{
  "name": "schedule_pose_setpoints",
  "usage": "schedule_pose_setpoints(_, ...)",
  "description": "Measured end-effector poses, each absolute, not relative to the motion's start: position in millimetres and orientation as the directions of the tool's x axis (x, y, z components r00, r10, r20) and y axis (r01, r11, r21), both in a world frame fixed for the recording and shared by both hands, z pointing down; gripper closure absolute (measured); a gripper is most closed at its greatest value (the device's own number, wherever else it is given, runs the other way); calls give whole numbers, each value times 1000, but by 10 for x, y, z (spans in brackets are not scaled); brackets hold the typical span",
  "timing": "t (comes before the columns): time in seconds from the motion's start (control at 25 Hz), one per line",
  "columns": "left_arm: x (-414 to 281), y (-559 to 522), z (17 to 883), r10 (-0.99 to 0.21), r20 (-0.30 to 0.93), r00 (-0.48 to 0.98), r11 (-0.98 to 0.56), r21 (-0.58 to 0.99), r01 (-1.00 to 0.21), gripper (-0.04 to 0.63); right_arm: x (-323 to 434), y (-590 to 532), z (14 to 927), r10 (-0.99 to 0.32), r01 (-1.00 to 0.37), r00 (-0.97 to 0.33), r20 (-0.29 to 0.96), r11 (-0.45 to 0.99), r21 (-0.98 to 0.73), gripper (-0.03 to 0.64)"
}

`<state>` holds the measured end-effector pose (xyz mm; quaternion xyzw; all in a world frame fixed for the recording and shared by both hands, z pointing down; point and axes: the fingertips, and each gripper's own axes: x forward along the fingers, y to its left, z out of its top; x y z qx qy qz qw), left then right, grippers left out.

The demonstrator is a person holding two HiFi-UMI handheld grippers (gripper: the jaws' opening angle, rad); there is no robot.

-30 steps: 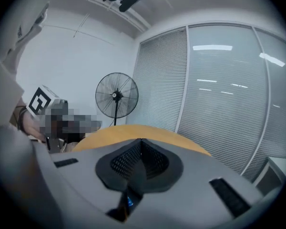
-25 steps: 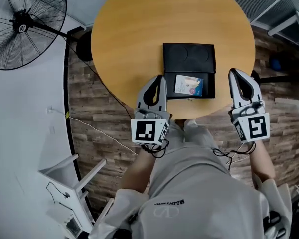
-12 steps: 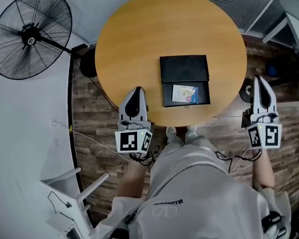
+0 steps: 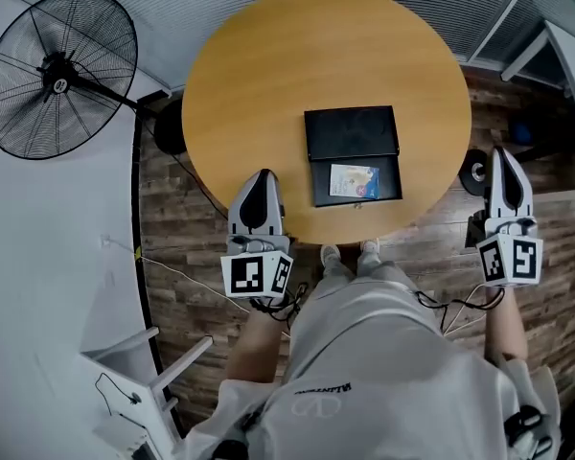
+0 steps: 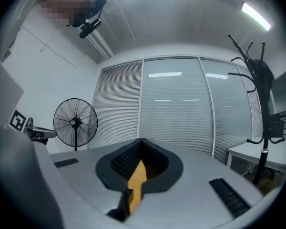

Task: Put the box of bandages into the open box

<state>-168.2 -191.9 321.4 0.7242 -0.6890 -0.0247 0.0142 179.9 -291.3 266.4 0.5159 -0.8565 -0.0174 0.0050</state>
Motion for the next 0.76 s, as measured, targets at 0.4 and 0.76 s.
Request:
schedule_pose_setpoints(0.4, -1662, -1915, 3221, -999, -18, 51, -52, 53, -997, 588, 1818, -2918, 2685, -884, -884, -467, -5, 467, 39, 600)
schedule_pose_setpoints(0.76, -1660, -1937, 3222, -998, -17, 52, -53, 53, -997, 588, 1831, -2964, 2698, -887, -887, -461, 3, 461, 43, 599)
